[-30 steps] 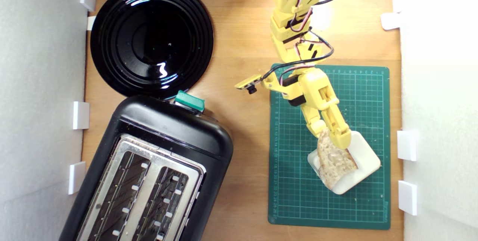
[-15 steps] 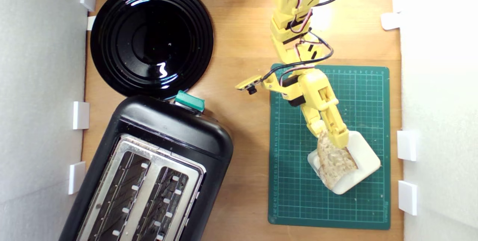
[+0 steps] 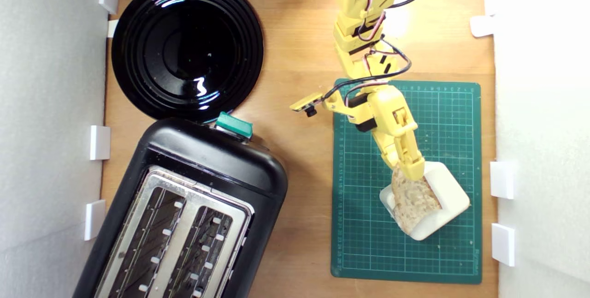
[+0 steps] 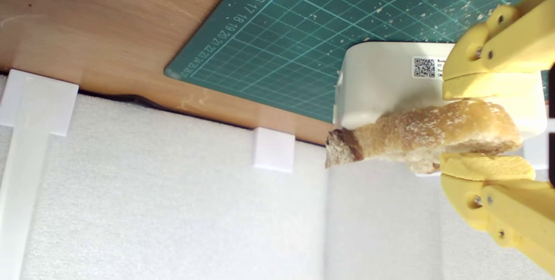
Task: Pick bread and place in toaster
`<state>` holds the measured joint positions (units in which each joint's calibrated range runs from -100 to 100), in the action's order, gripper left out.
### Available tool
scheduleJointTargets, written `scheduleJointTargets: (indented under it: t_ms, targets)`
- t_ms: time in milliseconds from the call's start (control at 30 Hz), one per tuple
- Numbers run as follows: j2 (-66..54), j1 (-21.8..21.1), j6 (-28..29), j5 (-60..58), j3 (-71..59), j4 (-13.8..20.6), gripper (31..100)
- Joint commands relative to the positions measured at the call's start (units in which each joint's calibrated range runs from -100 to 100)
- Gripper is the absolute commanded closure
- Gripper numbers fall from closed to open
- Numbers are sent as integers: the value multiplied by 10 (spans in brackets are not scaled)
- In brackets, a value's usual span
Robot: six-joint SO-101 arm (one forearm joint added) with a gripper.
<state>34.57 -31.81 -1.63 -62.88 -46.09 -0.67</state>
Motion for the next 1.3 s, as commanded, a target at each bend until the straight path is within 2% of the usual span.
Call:
scheduleJointTargets:
  t_ms: [0, 233, 500, 600, 867, 1067, 1267]
  targets:
    - [-10, -4, -2, -11, 25, 5, 684]
    - [-10, -3, 0, -11, 25, 4, 756]
    - [-25, 0, -3, -11, 18, -1, 766]
    - [-79, 5, -4, -11, 13, -1, 770]
    - [-247, 55, -4, -6, 12, -1, 771]
    - [-427, 105, -4, 131, 13, 8, 771]
    - [-528, 136, -13, 193, 17, 10, 771]
